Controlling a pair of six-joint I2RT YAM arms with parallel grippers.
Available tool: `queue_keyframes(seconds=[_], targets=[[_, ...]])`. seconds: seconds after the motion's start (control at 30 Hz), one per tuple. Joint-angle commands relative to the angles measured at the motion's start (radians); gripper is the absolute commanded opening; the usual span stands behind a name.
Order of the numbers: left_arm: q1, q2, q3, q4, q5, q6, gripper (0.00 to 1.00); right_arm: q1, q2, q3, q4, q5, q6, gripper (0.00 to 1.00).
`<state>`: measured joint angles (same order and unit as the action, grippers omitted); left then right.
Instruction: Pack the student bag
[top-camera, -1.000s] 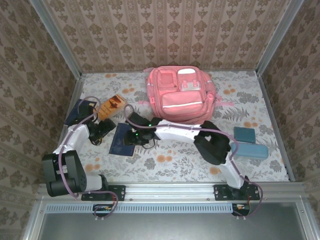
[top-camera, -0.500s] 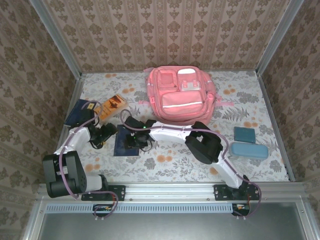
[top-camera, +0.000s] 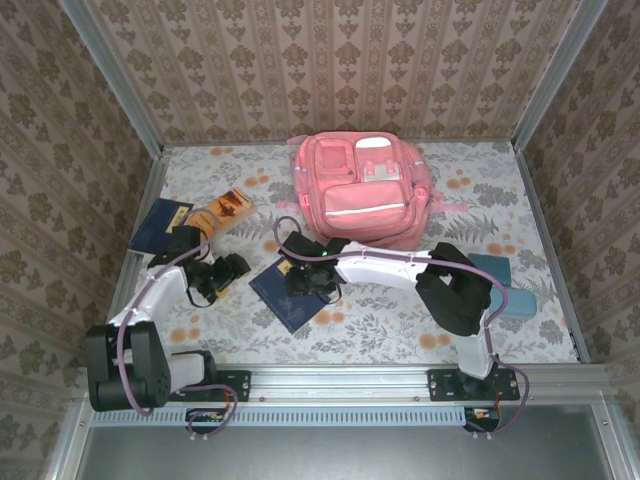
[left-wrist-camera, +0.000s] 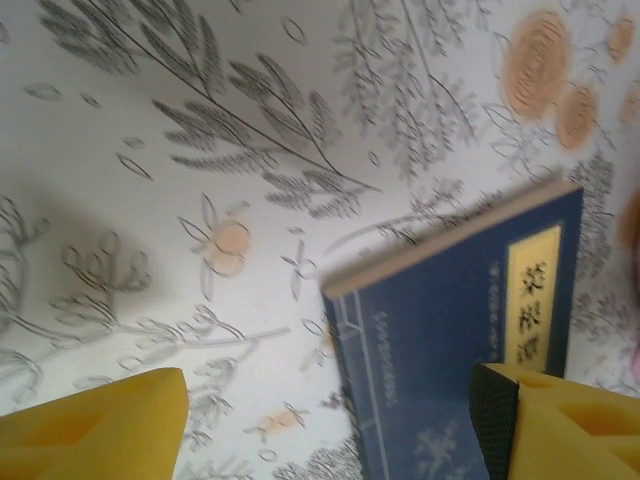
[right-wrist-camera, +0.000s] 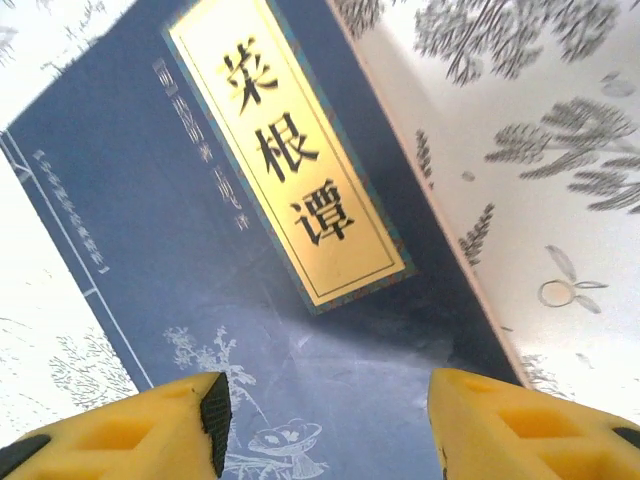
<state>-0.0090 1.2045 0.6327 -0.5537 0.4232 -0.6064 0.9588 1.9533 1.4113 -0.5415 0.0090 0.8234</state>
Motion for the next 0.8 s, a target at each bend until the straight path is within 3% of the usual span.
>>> queue_keyframes(seconds=[0.0,0.13,0.33,0.5,0.77], targets=[[-0.036,-0.071,-0.043,-0.017,0.051,-0.076,0.75,-0.035,-0.017,0.014,-0.036,0.06,-0.045,0.57],[-0.114,-0.128,-0.095,0.017,0.07,-0.175,0.73,-0.068,0.031,0.05,-0.068,0.048,-0.095,0.56],[-0.223,-0.129,-0.115,0.068,0.044,-0.263,0.68,-0.092,0.096,0.11,-0.105,0.006,-0.137,0.44],[-0.263,-0.083,-0.106,0.1,0.036,-0.282,0.66,-0.099,0.128,0.122,-0.106,-0.034,-0.137,0.42],[-0.299,0.013,-0.103,0.147,0.03,-0.277,0.52,-0.115,0.152,0.093,-0.093,-0.059,-0.083,0.32]])
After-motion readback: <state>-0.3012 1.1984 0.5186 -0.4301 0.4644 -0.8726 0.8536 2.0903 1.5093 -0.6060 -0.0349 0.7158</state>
